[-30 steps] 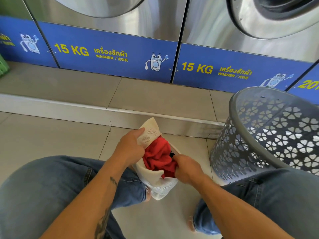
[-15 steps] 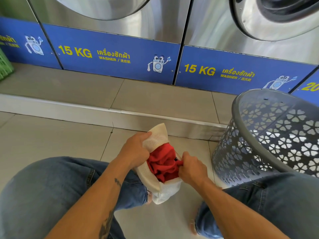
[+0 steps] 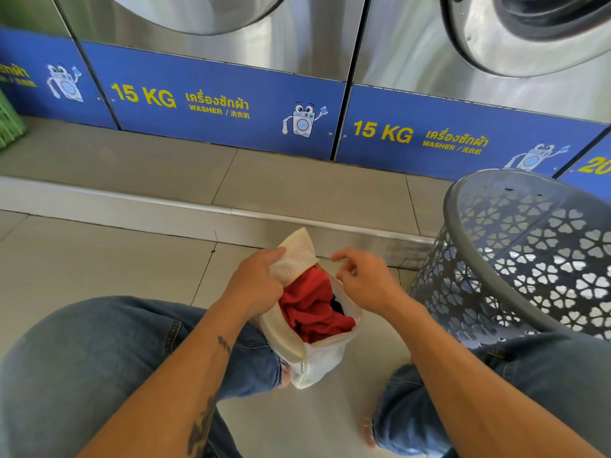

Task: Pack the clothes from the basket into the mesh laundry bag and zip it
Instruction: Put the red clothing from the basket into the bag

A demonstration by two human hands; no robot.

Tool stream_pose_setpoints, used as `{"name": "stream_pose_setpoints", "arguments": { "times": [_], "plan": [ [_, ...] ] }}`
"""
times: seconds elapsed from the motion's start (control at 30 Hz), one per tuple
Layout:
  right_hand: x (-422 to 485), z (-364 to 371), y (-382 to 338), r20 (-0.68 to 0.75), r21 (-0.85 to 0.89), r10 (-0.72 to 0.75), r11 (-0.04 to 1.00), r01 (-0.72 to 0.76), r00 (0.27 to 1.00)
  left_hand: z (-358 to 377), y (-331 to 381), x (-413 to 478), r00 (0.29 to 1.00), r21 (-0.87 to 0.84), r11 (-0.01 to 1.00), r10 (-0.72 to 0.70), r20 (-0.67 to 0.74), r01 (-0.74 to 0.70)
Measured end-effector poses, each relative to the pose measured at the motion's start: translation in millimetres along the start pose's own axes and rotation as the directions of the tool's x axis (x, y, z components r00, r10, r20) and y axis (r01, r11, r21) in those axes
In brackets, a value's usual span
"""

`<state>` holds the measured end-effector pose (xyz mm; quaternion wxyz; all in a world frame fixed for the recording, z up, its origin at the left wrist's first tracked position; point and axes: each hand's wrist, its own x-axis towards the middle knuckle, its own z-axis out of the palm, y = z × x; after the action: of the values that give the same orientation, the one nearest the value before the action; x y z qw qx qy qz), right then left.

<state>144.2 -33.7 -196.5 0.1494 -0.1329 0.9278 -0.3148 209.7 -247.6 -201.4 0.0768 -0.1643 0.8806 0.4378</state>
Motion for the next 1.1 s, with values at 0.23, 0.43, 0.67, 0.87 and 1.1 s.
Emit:
{"name": "stream_pose_setpoints", "arguments": {
  "times": [0.23, 0.43, 0.67, 0.87, 1.1],
  "plan": [
    [-28.9, 69.9, -19.3, 0.317, -0.065, -0.236, 0.961, 0.269, 0.918, -1.9, 6.5, -4.9, 1.000, -0.025, 0.999, 0.023, 0.009, -0.023],
    [-26.9, 77.3, 3.5, 0.190, 0.002, -0.129, 0.991, 0.131, 0.973, -5.3, 10.4, -9.7, 0.995, -0.025, 1.000, 0.006, -0.095, -0.009],
    [-24.4, 114.0, 31.5, 0.396, -0.377, -0.134, 0.878, 0.294, 0.908, -4.6, 14.0, -7.9, 0.999, -0.089, 0.996, -0.010, -0.045, 0.006],
    [-13.3, 82.7, 5.7, 0.295, -0.019, -0.115, 0.992, 0.126, 0.949, -10.5, 8.2, -10.2, 0.998, -0.102, 0.993, -0.062, -0.003, 0.062],
    [-9.2, 83.0, -8.2, -0.011, -0.059, -0.132, 0.990, 0.131, 0.991, -11.9, 11.6, -6.8, 0.997, -0.111, 0.991, -0.071, 0.029, 0.074]
  ]
}}
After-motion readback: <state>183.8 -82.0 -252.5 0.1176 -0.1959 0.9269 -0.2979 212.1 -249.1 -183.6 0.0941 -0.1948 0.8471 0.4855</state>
